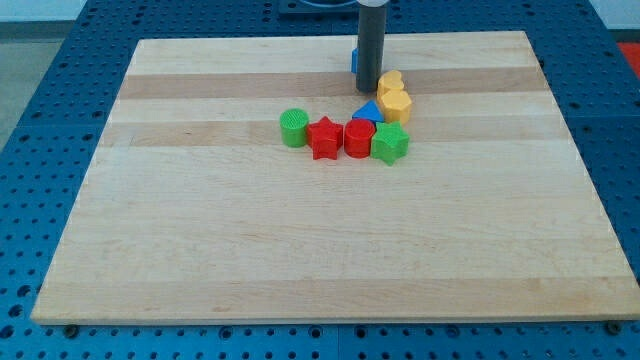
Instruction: Separate the group of blocks and push the red circle towards the bottom center
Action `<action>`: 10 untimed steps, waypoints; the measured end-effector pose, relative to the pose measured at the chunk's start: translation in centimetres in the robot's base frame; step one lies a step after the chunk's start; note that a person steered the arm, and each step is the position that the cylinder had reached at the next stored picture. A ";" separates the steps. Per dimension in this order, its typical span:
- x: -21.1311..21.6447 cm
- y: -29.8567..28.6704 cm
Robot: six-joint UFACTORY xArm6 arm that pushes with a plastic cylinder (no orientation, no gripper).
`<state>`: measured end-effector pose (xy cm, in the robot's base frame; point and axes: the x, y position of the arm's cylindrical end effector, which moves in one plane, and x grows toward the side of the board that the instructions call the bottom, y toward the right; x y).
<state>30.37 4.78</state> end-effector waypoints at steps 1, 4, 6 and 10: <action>1.0 -0.2; 8.5 -0.3; 12.4 -4.0; 16.8 0.7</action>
